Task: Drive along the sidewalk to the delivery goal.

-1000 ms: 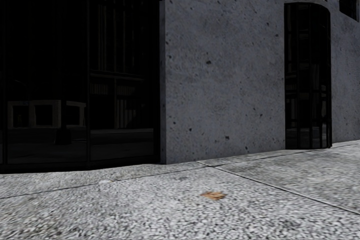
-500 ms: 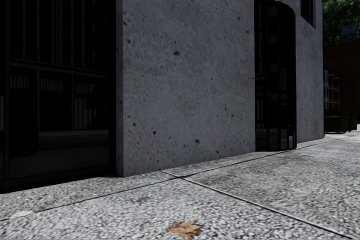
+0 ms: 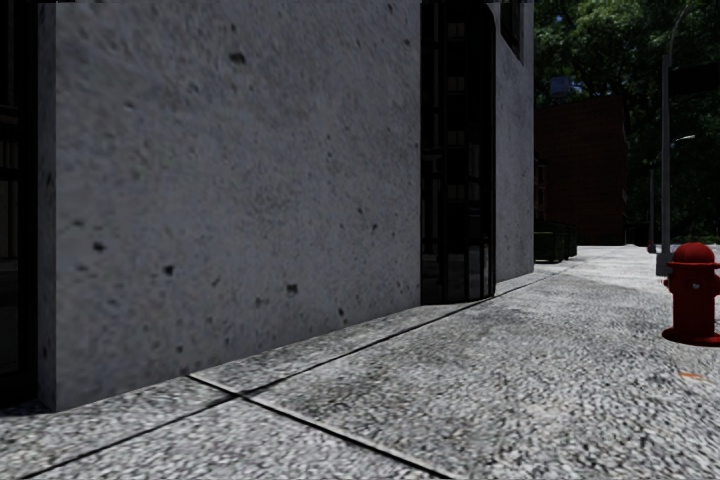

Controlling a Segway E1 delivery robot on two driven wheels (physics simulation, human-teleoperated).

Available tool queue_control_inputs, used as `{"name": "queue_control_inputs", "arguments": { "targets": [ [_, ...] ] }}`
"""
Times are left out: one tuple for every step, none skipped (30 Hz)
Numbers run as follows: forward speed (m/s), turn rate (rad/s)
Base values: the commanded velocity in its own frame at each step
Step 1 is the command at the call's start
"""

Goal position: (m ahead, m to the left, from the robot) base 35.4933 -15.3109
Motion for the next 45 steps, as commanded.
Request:
{"name": "queue_control_inputs", "arguments": {
  "targets": [
    [1.37,-0.73],
    [1.37,-0.73],
    [1.37,-0.73],
    [1.37,-0.73],
    [1.37,-0.73],
    [1.37,-0.73],
    [1.37,-0.73],
    [1.37,-0.73],
    [1.37,-0.72],
    [1.37,-0.62],
    [1.37,-0.09],
    [1.37,0.00],
    [1.37,0.00],
    [1.37,0.00],
    [1.37,0.00],
    [1.37,0.00],
    [1.37,0.00],
    [1.38,0.00],
    [1.39,0.00],
    [1.40,0.00],
    [1.47,0.00],
    [1.47,0.00],
    [2.00,-0.10],
    [2.00,-0.25],
    [2.00,-0.35],
    [2.00,-0.35],
    [2.00,-0.43],
    [2.00,-0.48],
    [2.00,-0.57],
    [2.00,-0.63],
    [2.00,-0.63],
    [2.00,-0.65],
    [2.00,-0.65],
    [2.00,-0.65],
    [2.00,-0.65],
    [2.00,-0.65],
    [2.00,-0.65],
    [2.00,-0.65],
    [2.00,-0.65],
    [2.00,-0.65],
    [2.00,-0.65],
    [2.00,-0.65],
    [2.00,-0.56],
    [2.00,-0.13],
    [2.00,-0.13]
  ]
}}
